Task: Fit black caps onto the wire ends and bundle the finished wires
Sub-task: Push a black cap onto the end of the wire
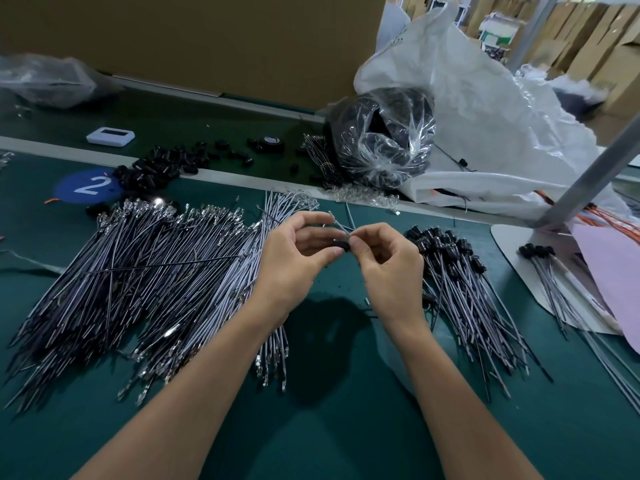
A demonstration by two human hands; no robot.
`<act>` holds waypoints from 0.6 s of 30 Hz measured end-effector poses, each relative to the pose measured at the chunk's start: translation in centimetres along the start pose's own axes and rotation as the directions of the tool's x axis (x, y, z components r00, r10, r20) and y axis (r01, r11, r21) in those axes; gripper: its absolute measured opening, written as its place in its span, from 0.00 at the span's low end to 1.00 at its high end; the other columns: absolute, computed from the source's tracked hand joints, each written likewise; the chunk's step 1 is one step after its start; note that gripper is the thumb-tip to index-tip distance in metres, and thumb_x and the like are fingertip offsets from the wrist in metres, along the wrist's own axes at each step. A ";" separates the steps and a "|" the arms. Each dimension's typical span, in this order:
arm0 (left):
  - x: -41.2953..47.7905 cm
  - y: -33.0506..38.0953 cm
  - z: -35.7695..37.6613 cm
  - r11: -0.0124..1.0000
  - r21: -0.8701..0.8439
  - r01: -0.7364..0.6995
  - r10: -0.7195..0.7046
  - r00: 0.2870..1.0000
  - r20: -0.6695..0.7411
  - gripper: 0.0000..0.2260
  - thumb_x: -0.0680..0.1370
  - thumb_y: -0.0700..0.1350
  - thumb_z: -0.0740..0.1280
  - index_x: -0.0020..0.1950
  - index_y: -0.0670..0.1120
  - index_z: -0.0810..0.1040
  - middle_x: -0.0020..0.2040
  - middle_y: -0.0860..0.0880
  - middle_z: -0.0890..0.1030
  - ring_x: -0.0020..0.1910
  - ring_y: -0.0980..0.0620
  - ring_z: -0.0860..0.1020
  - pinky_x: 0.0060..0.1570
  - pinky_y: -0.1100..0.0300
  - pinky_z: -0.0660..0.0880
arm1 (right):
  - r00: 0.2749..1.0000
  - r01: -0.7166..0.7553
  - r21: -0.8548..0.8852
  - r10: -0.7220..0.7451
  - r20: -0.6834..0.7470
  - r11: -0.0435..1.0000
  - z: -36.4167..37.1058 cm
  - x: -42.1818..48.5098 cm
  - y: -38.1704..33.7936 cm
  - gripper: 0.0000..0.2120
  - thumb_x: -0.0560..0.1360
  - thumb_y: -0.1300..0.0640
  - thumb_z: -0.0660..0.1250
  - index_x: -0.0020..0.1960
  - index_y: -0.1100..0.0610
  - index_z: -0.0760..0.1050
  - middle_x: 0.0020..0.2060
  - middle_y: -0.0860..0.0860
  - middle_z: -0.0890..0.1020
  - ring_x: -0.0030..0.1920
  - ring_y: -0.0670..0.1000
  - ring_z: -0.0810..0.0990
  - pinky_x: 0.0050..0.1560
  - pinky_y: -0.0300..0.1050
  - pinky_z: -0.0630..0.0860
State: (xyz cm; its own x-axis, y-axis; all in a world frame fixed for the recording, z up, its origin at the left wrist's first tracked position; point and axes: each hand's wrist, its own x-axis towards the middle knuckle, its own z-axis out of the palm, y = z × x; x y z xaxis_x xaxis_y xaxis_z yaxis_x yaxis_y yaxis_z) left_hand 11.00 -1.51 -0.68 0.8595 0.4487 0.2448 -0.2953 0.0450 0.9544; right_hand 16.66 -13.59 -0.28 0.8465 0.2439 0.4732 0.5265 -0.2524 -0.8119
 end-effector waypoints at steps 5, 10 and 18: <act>-0.1 -0.1 0.1 0.973 -0.202 0.113 -0.124 0.991 -0.046 0.13 0.65 0.34 0.76 0.48 0.42 0.81 0.45 0.48 0.86 0.47 0.52 0.84 0.51 0.61 0.79 | 1.000 0.006 0.032 -0.005 -0.017 0.999 0.1 -0.1 -0.1 0.03 0.75 0.64 0.71 0.42 0.58 0.80 0.34 0.46 0.81 0.34 0.44 0.78 0.39 0.40 0.76; -0.1 -0.4 0.4 0.898 -0.399 0.188 -0.213 0.977 -0.018 0.12 0.62 0.39 0.75 0.45 0.40 0.83 0.42 0.46 0.85 0.44 0.51 0.83 0.49 0.63 0.79 | 0.999 0.012 0.070 -0.009 -0.034 0.997 0.1 0.0 -0.1 0.05 0.75 0.64 0.70 0.42 0.56 0.80 0.33 0.46 0.81 0.34 0.47 0.78 0.39 0.43 0.77; -0.3 -0.3 0.7 0.837 -0.505 0.211 -0.243 0.970 0.003 0.11 0.63 0.36 0.73 0.45 0.38 0.83 0.42 0.43 0.85 0.44 0.49 0.84 0.44 0.62 0.80 | 1.000 0.003 0.223 -0.004 0.003 0.975 0.1 -0.3 -0.5 0.09 0.75 0.65 0.70 0.41 0.51 0.79 0.33 0.46 0.82 0.30 0.46 0.79 0.35 0.37 0.75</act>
State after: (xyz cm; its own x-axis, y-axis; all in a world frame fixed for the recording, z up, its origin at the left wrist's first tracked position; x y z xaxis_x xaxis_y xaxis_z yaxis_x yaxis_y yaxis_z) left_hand 11.13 -2.27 -0.95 0.9067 0.4217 0.0065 -0.2764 0.5826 0.7643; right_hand 16.17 -13.45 -0.05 0.8441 0.2477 0.4755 0.4986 -0.0367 -0.8660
